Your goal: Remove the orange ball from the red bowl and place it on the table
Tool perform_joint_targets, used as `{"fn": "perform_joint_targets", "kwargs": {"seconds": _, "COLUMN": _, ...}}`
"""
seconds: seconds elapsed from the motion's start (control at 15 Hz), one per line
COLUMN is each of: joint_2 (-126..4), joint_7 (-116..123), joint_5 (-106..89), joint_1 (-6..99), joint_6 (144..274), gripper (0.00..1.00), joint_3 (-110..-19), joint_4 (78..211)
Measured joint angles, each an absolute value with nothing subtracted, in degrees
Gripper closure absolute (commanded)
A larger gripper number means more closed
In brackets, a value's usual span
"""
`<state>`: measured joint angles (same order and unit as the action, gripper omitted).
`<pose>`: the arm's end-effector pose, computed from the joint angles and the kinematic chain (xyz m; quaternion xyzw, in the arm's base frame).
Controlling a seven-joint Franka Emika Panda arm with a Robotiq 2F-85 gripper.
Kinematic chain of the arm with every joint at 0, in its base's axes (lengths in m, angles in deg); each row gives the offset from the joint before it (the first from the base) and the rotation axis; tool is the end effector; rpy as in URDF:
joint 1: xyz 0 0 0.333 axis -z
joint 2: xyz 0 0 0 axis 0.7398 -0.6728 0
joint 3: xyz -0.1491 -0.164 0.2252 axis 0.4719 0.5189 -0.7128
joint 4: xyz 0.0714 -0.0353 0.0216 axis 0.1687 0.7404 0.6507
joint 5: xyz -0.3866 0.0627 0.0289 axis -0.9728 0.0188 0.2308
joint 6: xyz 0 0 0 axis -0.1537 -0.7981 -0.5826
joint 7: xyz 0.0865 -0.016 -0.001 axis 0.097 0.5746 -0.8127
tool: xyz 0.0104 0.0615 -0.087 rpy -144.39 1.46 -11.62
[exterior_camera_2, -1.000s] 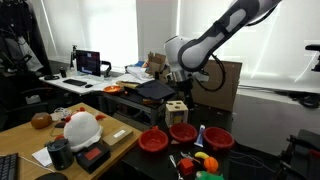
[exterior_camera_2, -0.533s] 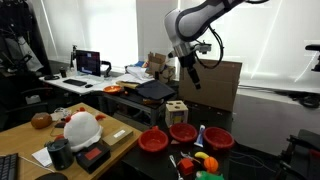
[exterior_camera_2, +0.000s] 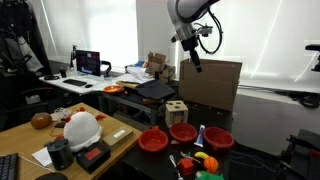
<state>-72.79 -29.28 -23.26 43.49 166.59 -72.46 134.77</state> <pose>0.6597 0.0592 0.3874 0.9191 0.3342 -0.1791 0.1071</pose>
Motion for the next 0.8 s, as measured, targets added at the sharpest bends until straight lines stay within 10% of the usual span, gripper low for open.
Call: {"fn": "perform_joint_targets", "kwargs": {"seconds": 0.8, "joint_2": -72.0, "joint_7": -19.8, "joint_5": -16.8, "joint_1": 46.5, "joint_6": 166.6, "gripper": 0.0, "joint_3": -71.1, "joint_4": 124.5}}
